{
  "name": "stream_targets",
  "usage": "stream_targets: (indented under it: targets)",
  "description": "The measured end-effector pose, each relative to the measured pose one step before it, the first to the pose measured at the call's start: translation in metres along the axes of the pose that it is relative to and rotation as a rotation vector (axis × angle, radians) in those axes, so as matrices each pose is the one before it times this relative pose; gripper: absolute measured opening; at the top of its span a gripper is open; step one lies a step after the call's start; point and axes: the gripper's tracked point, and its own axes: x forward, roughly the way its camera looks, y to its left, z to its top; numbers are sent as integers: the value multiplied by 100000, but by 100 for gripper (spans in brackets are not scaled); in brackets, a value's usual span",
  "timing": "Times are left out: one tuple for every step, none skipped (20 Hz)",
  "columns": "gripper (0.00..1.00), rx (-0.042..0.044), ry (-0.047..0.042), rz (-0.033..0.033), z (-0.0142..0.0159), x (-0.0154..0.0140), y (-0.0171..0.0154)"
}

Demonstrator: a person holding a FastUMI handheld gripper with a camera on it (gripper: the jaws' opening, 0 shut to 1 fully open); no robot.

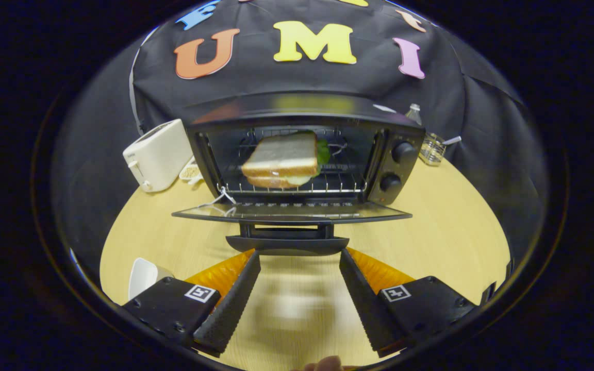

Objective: Open the toaster oven, put the food inside, and close the toaster oven door.

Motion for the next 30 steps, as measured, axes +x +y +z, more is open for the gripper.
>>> stream_targets:
  targets:
    - [100,44,-2201,312,1362,-304,93]
    - [100,126,-2583,-268,1648,-208,-111]
    - [100,789,-3415,146,2059,-484,-21]
    - [100,1215,-4315,780,2322,-850,115]
    - [100,724,-4146,460,2348,-707,39]
    - [100,600,-4456,644,2440,-817,16]
    - [100,-103,-3982,450,2091,-859,306]
    - [100,-235,-3115,-213,1816,-1033,-100]
    - [100,347,-3617,354,2147,-1231,107]
    - [100,125,-4037,682,2259,-1306,153]
    - [100,-169,-3712,-230,2053,-1371,321]
    - [100,175,-3297,-103,1896,-1299,-10]
    - [100,322,-3143,327,1457,-916,496]
    - [100,163,-2606,-245,1601,-1299,139]
    - [100,-22,-2542,-191,1601,-1245,-50]
    - [100,224,-3039,161,1375,-1481,242]
    - [100,-615,-3199,-417,1386,-1401,106]
    - [100,-1274,-2605,-320,1044,-1537,-158]
    - [100,-1011,-2138,-124,490,-1314,-41]
    - [100,-721,-1270,-96,446,-1348,-62]
    - [100,-114,-1024,259,130,-1172,266]
    - [100,357,-210,278,41,-1286,99]
    - [100,620,-398,392,-119,-1145,10]
    - [100,992,-267,-314,-41,-1139,-116]
    - [100,623,-663,-584,-56,-731,-286]
    - [100,548,-1046,-687,-202,-767,-168]
    - [100,-140,125,-558,-387,-828,-153]
    - [100,519,87,45,-519,-841,-8]
    - [100,1179,367,-134,-598,-881,172]
    - [100,1024,892,96,-381,-754,38]
